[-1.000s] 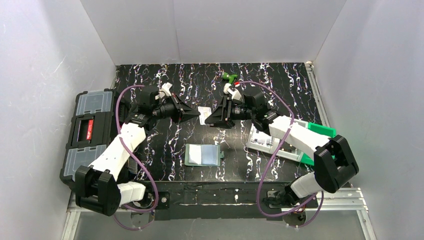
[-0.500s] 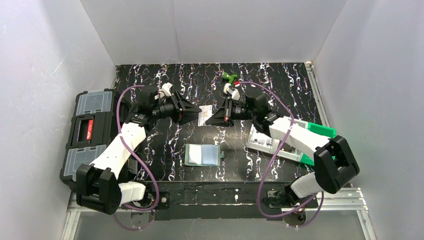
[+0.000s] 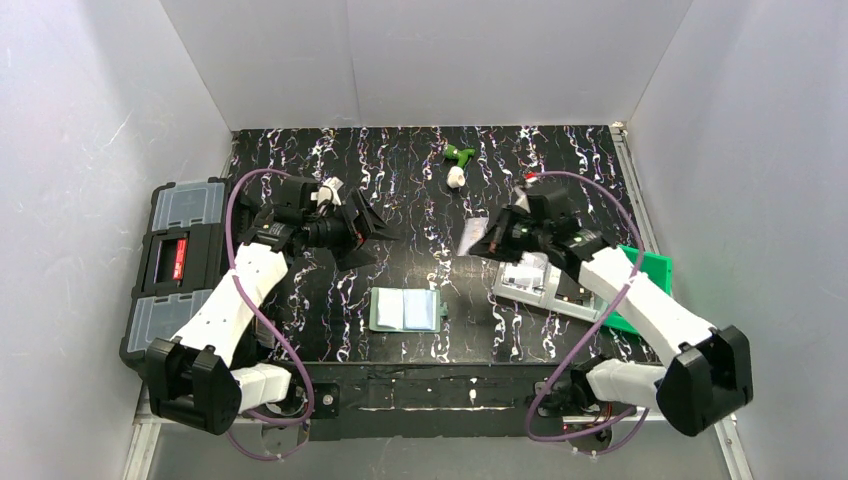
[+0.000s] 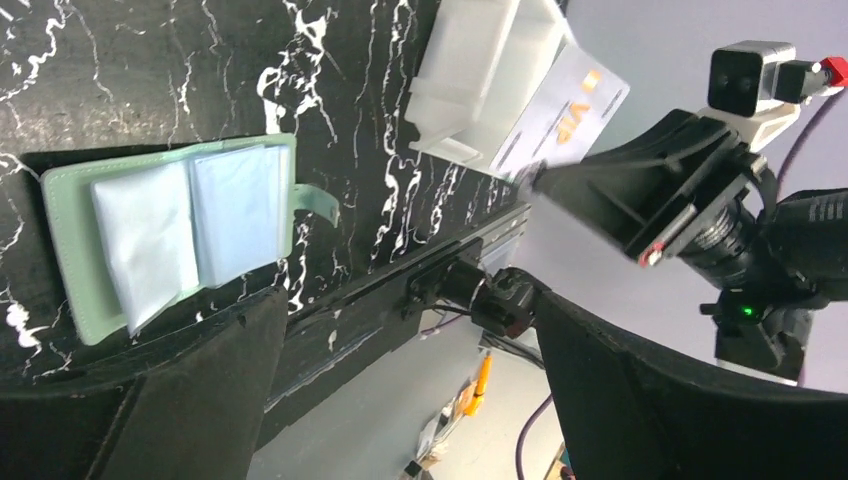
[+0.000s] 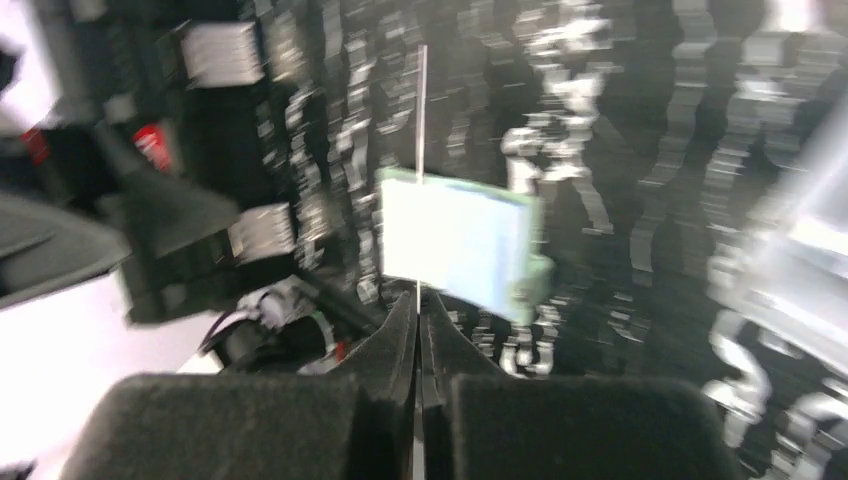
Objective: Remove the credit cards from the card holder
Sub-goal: Place the credit card in the storage box.
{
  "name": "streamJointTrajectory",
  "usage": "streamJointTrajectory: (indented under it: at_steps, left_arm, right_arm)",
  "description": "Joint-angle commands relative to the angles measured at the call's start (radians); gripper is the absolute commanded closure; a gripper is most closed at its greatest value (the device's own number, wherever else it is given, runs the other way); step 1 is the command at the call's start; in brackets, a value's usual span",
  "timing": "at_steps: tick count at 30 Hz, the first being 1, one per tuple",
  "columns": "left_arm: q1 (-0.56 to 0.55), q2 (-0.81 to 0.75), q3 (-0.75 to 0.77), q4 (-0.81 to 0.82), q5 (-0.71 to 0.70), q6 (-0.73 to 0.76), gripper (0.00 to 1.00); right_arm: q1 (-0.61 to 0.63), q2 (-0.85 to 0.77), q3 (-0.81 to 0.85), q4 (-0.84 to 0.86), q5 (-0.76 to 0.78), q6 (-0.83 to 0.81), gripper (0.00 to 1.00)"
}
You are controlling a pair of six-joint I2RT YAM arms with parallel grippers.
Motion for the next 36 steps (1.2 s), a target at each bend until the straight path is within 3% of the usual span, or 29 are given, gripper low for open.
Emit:
streamJointTrajectory:
  at_steps: [1,6,17,27,36]
  left_arm:
    - [-0.018,-0.021,0.01,-0.056,-0.007,0.059,0.06]
    - [-0.024,-0.015,0.021,-0.068,-0.006,0.073,0.06]
    - [-0.027,-0.037,0.012,-0.092,-0.007,0.081,0.05]
    - [-0.026,-0.027,-0.002,-0.099,-0.018,0.082,0.05]
    - [-0.027,-0.017,0.002,-0.094,-0.021,0.076,0.05]
  right_arm:
    - [-0.121,-0.021,-0.059,-0.221,0.153,-0.117,0.99]
    - [-0.197,0.028,-0.075,-0.239,0.167,-0.174,0.99]
    - [-0.218,0.226,-0.01,-0.204,0.178,-0.2,0.99]
    - [-0.236,0.066,-0.012,-0.224,0.098,-0.209,0.99]
    - [-0.261,0.032,-0.011,-0.285,0.138,-0.223,0.99]
